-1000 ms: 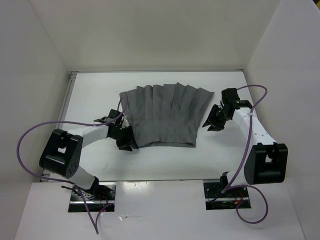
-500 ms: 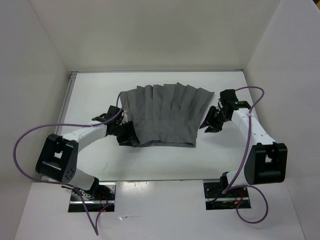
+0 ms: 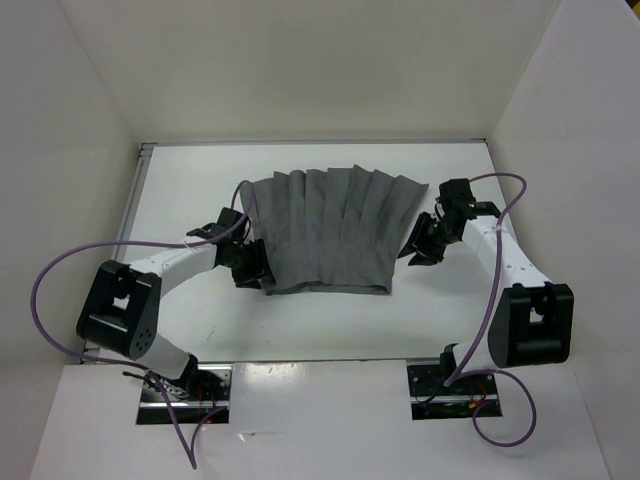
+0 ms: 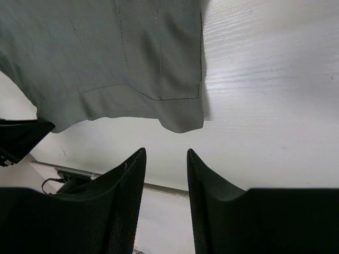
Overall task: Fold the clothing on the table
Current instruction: Fold the skirt
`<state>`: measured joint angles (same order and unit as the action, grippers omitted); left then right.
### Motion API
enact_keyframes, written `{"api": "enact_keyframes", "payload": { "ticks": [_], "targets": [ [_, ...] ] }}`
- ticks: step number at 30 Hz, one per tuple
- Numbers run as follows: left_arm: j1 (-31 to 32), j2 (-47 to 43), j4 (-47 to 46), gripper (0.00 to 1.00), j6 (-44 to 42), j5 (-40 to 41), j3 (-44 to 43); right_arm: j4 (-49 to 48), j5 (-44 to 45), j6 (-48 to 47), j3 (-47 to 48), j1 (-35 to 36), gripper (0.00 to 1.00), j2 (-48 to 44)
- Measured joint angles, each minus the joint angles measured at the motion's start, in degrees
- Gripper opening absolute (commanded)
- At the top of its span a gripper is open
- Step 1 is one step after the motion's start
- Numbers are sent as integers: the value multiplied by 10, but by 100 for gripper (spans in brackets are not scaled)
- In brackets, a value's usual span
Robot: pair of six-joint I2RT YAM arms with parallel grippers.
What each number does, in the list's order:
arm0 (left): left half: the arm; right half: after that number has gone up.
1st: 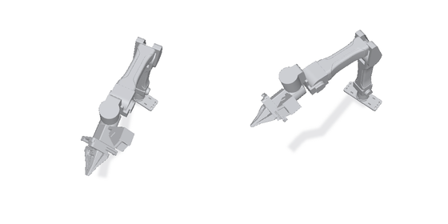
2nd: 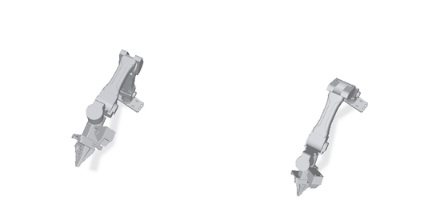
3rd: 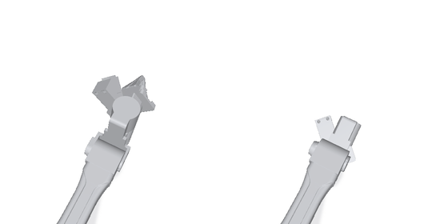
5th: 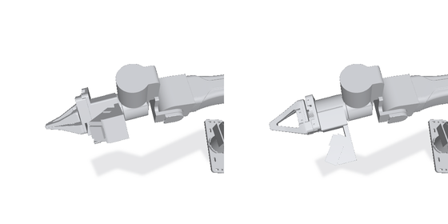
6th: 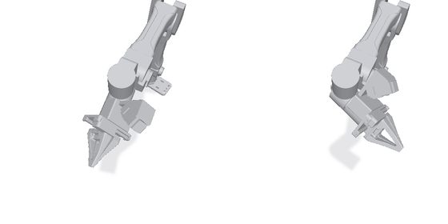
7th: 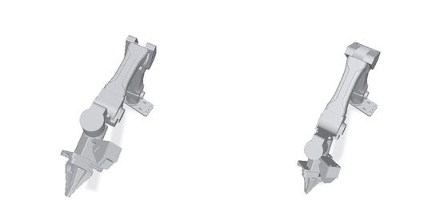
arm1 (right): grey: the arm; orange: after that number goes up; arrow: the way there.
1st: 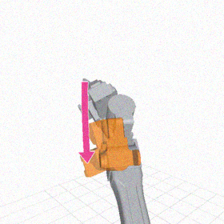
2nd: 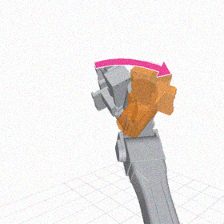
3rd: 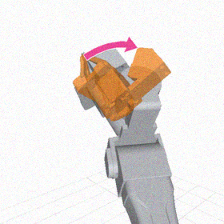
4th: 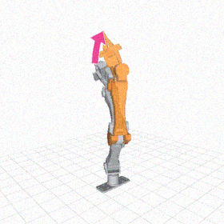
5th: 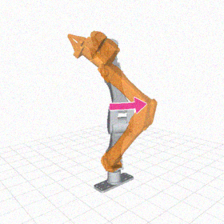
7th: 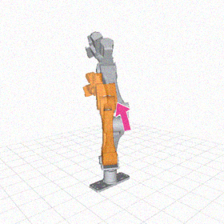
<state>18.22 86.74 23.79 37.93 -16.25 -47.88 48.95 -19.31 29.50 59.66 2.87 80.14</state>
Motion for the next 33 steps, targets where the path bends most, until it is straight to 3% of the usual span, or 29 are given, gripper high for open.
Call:
{"api": "enact_keyframes", "payload": {
  "ticks": [4,8,9,12,13,16,33],
  "targets": [
    [0,18,-4,52,0,16,5,0,0,-3,0,0,43,2],
    [0,36,-17,39,2,15,13,-1,0,-4,0,0,43,9],
    [0,36,-20,29,1,15,14,-2,0,-4,0,0,43,10],
    [1,47,-32,21,3,8,15,-7,-2,-4,-1,1,43,18],
    [2,48,-34,13,3,6,15,-12,-4,-4,-3,1,43,22],
    [7,51,-43,2,4,-1,16,-28,-15,-4,-17,4,44,36],
    [12,54,-54,0,13,-12,17,-74,26,37,-56,33,44,153]
  ]
}}
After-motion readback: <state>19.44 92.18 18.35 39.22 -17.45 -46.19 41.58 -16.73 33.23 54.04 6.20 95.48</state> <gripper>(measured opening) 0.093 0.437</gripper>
